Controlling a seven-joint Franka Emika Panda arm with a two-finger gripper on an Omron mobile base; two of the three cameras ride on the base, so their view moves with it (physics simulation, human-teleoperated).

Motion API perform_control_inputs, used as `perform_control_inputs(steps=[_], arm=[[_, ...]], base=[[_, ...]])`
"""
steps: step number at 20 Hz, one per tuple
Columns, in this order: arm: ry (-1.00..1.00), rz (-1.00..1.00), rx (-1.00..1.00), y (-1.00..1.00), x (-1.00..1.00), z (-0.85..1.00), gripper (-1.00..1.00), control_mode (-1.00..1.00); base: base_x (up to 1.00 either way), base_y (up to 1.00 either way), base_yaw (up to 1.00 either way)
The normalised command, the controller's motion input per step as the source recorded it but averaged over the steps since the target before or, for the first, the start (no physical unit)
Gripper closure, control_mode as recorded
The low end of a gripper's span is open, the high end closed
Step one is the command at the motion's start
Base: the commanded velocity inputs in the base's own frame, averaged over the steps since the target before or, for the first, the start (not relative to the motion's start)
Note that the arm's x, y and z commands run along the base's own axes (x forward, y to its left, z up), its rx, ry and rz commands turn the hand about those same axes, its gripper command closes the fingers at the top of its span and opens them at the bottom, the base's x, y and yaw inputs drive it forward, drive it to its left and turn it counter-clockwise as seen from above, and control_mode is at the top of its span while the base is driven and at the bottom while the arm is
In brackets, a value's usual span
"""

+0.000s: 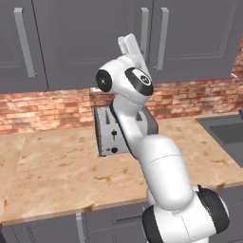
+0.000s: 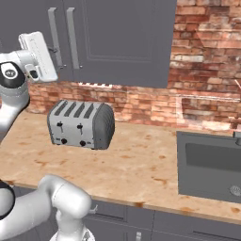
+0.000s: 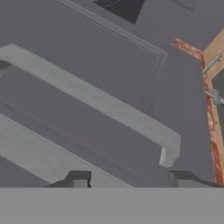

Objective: Pick the onion, mushroom from the counter and place them in the cabinet. Then close the cabinet.

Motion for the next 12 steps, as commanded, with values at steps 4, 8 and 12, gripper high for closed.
perform_control_inputs(steps=[4, 8, 12], arm=[[0.00, 0.19, 0.07, -1.00, 1.00, 0.00, -1.00, -1.00], [0.00, 0.23, 0.06, -1.00, 1.00, 0.00, -1.00, -1.00], [0.00, 0.22, 0.04, -0.86, 0.89, -0.09, -1.00, -1.00]], base=[[0.00, 0.00, 0.00], [0.00, 0.00, 0.00], [0.00, 0.00, 0.00]])
